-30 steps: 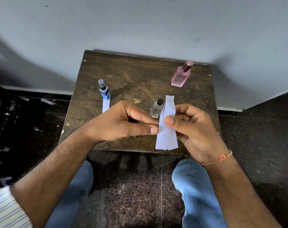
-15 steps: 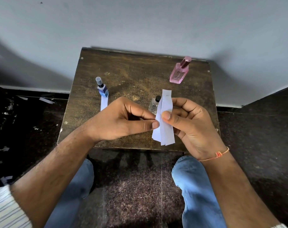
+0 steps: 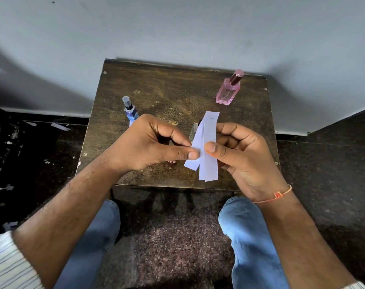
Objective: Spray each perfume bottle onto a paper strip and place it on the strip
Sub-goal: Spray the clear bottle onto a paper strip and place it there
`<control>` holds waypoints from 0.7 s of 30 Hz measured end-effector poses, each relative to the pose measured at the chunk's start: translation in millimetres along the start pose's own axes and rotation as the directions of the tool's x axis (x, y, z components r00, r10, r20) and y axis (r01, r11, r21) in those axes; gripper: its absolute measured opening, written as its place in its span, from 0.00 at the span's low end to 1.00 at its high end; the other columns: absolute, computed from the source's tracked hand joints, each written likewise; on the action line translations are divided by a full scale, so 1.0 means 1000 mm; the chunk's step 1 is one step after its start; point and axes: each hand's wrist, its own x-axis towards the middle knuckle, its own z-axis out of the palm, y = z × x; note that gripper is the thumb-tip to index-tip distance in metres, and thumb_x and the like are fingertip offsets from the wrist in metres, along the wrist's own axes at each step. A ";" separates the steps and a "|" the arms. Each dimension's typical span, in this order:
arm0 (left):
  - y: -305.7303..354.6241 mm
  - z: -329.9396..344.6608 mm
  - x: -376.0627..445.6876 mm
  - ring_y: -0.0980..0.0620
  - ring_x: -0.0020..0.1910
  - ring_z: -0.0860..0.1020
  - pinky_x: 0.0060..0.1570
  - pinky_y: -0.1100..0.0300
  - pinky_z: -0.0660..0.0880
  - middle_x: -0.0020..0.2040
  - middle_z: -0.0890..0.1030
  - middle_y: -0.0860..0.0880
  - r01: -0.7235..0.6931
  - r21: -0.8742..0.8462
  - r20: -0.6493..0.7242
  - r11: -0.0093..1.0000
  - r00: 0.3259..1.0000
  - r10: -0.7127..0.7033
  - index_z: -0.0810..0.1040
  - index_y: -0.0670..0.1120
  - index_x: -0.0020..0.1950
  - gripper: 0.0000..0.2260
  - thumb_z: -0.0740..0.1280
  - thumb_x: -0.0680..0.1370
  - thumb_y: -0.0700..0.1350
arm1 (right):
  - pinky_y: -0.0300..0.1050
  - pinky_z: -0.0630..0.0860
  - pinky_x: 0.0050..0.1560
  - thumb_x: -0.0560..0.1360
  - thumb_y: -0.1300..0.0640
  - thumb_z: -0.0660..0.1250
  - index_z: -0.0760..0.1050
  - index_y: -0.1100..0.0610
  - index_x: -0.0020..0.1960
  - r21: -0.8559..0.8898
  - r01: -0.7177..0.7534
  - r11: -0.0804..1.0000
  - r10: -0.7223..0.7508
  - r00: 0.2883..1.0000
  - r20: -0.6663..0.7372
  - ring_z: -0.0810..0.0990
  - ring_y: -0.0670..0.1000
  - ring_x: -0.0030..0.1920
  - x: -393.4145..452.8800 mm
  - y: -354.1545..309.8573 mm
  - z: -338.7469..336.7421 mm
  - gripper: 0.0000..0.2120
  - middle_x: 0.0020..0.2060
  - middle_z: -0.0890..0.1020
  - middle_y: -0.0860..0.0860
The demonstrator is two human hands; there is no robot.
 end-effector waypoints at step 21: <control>-0.013 -0.009 0.001 0.39 0.33 0.77 0.31 0.41 0.71 0.45 0.87 0.51 -0.096 0.131 0.007 0.987 0.995 0.096 0.89 0.54 0.53 0.07 0.80 0.77 0.50 | 0.41 0.75 0.39 0.59 0.55 0.82 0.88 0.48 0.45 -0.007 -0.093 0.996 0.093 0.992 0.085 0.82 0.45 0.39 -0.001 0.000 0.001 0.15 0.38 0.84 0.47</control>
